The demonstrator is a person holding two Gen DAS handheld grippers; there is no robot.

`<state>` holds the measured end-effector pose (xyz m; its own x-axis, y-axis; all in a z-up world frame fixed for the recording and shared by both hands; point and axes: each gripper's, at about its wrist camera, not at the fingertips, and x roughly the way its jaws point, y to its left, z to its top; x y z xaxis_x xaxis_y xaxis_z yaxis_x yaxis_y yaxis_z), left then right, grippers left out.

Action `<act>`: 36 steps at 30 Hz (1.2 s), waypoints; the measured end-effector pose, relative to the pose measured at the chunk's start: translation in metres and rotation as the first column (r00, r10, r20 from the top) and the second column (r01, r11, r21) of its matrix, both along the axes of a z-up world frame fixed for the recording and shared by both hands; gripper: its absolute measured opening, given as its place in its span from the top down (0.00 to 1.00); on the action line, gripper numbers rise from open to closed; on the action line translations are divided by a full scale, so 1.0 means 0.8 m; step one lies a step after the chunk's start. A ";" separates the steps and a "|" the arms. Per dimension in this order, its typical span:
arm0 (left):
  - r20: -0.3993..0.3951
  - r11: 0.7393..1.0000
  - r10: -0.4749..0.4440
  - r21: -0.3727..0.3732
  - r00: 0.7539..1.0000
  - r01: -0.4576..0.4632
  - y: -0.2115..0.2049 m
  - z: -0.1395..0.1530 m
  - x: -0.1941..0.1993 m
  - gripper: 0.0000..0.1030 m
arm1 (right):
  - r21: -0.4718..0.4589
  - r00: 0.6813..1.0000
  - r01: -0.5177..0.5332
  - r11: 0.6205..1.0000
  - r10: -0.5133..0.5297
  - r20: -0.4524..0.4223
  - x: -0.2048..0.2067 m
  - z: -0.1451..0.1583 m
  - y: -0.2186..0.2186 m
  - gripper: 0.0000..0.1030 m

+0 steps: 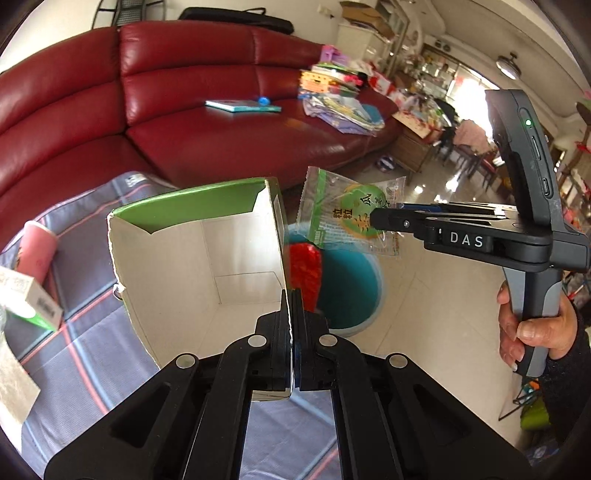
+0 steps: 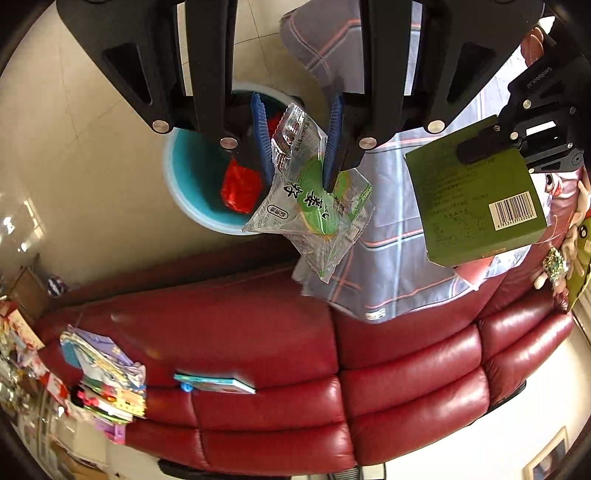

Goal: Collect trash
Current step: 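Carry the green box and snack packet with both tools over the teal bin, then open both tools to drop the box and packet into the bin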

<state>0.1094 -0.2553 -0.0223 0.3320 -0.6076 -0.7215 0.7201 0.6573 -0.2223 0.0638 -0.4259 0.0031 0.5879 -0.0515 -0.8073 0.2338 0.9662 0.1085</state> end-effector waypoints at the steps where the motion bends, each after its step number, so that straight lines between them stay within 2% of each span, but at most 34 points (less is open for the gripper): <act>1: -0.005 1.000 -0.021 0.006 1.000 0.021 -0.016 -0.003 -0.001 0.99 | 0.001 1.000 0.014 1.000 -0.014 -0.002 -0.004 -0.003 -0.009 0.75; 7: -0.069 0.993 -0.112 0.034 0.991 0.114 -0.094 -0.033 0.003 0.99 | 0.003 0.996 0.083 0.997 -0.083 -0.014 -0.022 -0.022 -0.062 0.75; 12: -0.104 0.984 -0.144 0.087 0.984 0.154 -0.157 -0.065 0.013 0.99 | 0.009 0.993 0.115 0.993 -0.114 -0.034 -0.026 -0.041 -0.092 0.75; 18: -0.157 0.977 -0.151 0.130 0.976 0.171 -0.201 -0.101 0.036 0.98 | 0.010 0.990 0.127 0.992 -0.126 -0.067 -0.020 -0.064 -0.110 0.75; 23: -0.186 0.970 -0.151 0.159 0.971 0.182 -0.222 -0.125 0.052 0.94 | 0.011 0.988 0.128 0.992 -0.127 -0.087 -0.010 -0.079 -0.113 0.75; 24: -0.181 0.971 -0.141 0.169 0.973 0.172 -0.224 -0.128 0.054 0.91 | 0.012 0.988 0.128 0.992 -0.126 -0.091 -0.009 -0.080 -0.114 0.75; 26: -0.173 0.973 -0.120 0.177 0.977 0.151 -0.223 -0.130 0.056 0.69 | 0.014 0.987 0.125 0.992 -0.123 -0.099 -0.005 -0.085 -0.114 0.75; 27: -0.162 0.974 -0.115 0.174 0.980 0.144 -0.221 -0.130 0.056 0.53 | 0.015 0.987 0.124 0.992 -0.122 -0.102 -0.004 -0.087 -0.115 0.75; 28: -0.144 0.976 -0.108 0.174 0.984 0.133 -0.215 -0.129 0.054 0.43 | 0.013 0.987 0.122 0.992 -0.120 -0.105 -0.002 -0.089 -0.114 0.75; 36: -0.108 0.983 -0.059 0.166 0.992 0.076 -0.186 -0.119 0.052 0.18 | 0.013 0.986 0.109 0.994 -0.106 -0.129 0.011 -0.100 -0.105 0.75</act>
